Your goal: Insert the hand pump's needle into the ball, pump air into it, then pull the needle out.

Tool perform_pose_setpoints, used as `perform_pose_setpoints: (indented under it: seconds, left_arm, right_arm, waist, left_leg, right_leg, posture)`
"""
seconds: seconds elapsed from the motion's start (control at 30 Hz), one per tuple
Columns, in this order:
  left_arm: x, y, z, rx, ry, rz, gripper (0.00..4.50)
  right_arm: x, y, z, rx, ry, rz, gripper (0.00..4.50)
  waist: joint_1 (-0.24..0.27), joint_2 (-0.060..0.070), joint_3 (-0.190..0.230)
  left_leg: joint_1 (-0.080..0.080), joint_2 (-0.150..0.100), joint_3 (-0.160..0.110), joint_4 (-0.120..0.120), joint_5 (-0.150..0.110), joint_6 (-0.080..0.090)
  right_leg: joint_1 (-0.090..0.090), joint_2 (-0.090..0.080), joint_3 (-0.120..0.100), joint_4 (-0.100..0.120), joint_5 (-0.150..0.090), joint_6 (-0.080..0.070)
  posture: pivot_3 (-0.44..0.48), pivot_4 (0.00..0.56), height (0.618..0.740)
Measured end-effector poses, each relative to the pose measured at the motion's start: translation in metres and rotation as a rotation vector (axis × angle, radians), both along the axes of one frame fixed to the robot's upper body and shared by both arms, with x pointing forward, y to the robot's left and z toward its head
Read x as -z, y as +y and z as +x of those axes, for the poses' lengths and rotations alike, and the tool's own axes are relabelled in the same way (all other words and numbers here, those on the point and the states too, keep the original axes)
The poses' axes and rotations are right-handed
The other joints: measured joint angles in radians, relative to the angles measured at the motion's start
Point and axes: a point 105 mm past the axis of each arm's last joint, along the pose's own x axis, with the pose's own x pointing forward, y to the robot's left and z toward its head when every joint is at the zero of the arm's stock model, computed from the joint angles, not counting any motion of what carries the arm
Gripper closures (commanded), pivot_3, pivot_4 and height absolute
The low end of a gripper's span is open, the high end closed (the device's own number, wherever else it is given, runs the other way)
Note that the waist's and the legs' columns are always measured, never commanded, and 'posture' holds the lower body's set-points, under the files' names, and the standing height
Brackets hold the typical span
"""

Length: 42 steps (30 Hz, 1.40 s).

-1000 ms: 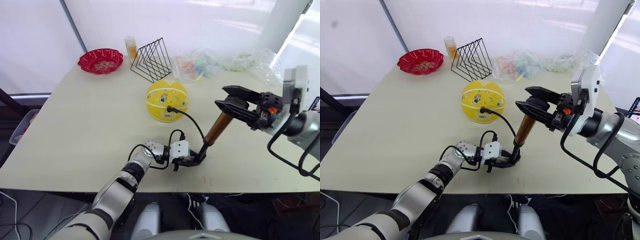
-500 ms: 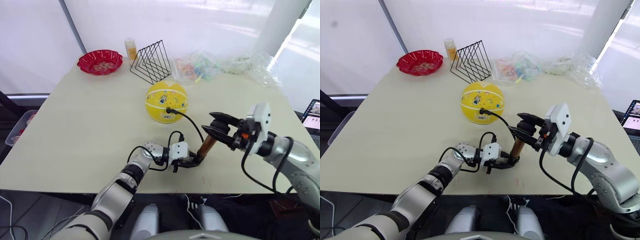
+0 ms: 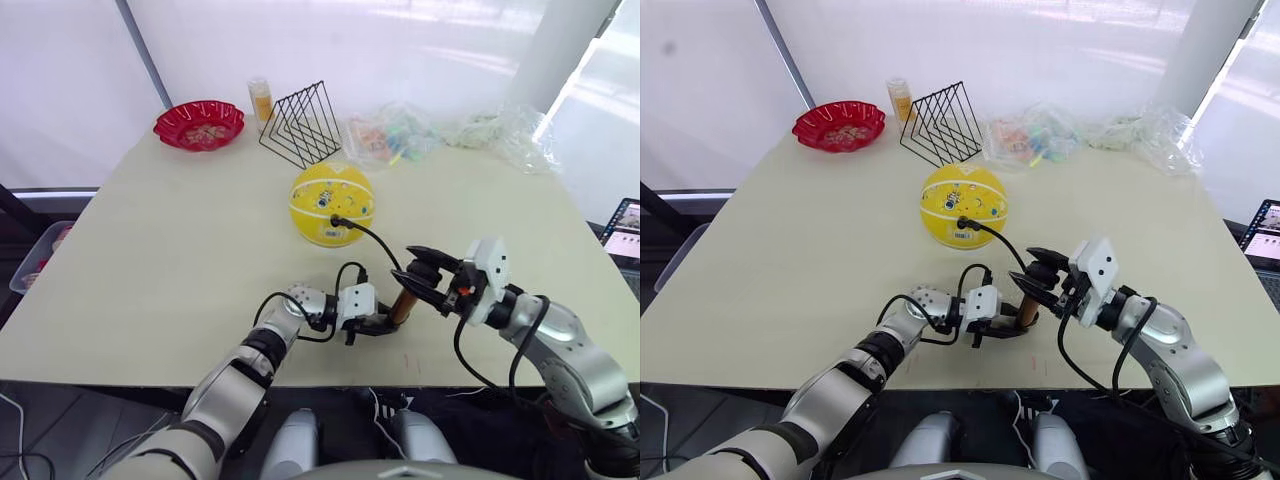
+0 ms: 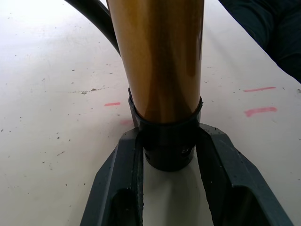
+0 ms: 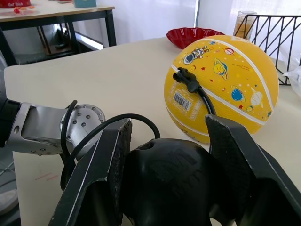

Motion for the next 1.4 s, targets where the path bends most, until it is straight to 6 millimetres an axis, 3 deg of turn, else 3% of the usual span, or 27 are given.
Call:
perform_pose_setpoints:
  seconds: [0.1,0.23,0.47,0.5,0.57,0.63,1.17,1.4]
  left_arm:
    - [-0.001,-0.001,0.0,0.002,-0.003,-0.001,3.39]
    - [-0.002,-0.002,0.001,0.005,-0.007,-0.003,3.39]
    - [-0.003,-0.002,0.001,0.004,-0.007,-0.004,3.39]
    - [-0.005,-0.002,0.003,0.004,-0.013,-0.007,3.39]
    - [-0.008,-0.004,0.005,0.005,-0.022,-0.012,3.39]
    - [-0.005,-0.003,0.003,0.004,-0.013,-0.011,3.39]
    - [-0.006,-0.005,0.002,0.011,-0.015,-0.014,3.39]
    - [-0.002,-0.003,0.0,-0.001,-0.006,-0.011,3.39]
  right_arm:
    - [-0.005,-0.003,0.001,-0.003,0.023,-0.004,2.49]
    - [-0.033,-0.007,0.0,-0.019,-0.017,0.027,2.49]
    - [-0.037,-0.008,0.001,-0.016,0.01,0.033,2.49]
    - [-0.046,-0.01,0.003,-0.026,0.004,0.023,2.49]
    - [-0.096,-0.016,0.001,-0.061,-0.107,0.041,2.49]
    - [-0.118,-0.019,-0.006,-0.067,-0.154,0.05,2.49]
    - [-0.12,-0.021,-0.008,-0.054,-0.115,0.053,2.49]
    - [-0.093,-0.022,-0.012,-0.029,-0.082,-0.002,2.49]
  waist:
    - [0.001,0.002,0.002]
    - [0.003,0.005,0.005]
    - [0.004,0.005,0.006]
    - [0.002,0.006,0.008]
    - [-0.001,0.015,0.016]
    - [0.005,0.009,0.014]
    - [0.011,0.006,0.014]
    - [0.01,0.0,0.007]
  left_leg:
    - [0.0,0.0,0.0,0.0,0.0,0.0]
    - [-0.001,-0.001,0.001,0.001,0.0,0.0]
    - [-0.001,-0.001,0.001,0.001,0.0,0.0]
    - [-0.002,-0.001,0.001,0.005,0.0,0.0]
    - [-0.005,-0.003,0.005,0.004,0.0,0.0]
    - [-0.004,0.001,0.002,0.004,0.0,0.0]
    - [-0.004,0.001,0.007,0.004,0.0,0.0]
    - [-0.002,0.002,0.007,0.003,0.0,0.0]
  right_leg:
    - [0.0,0.0,-0.001,0.0,0.0,0.0]
    - [-0.001,0.0,-0.004,0.0,0.0,0.0]
    - [-0.001,0.0,-0.004,0.0,0.0,0.0]
    - [-0.001,0.0,-0.004,0.0,0.0,0.001]
    - [-0.004,-0.004,-0.002,0.0,0.003,0.005]
    - [-0.003,-0.002,-0.009,0.0,0.002,0.004]
    - [-0.004,-0.004,-0.008,0.0,0.003,0.004]
    - [-0.003,-0.003,-0.008,0.0,0.002,0.004]
  posture:
    - [0.0,0.15,0.737]
    - [0.0,0.15,0.737]
    - [0.0,0.15,0.737]
    - [0.0,0.15,0.737]
    - [0.0,0.15,0.737]
    - [0.0,0.15,0.737]
    - [0.0,0.15,0.737]
    - [0.0,0.15,0.737]
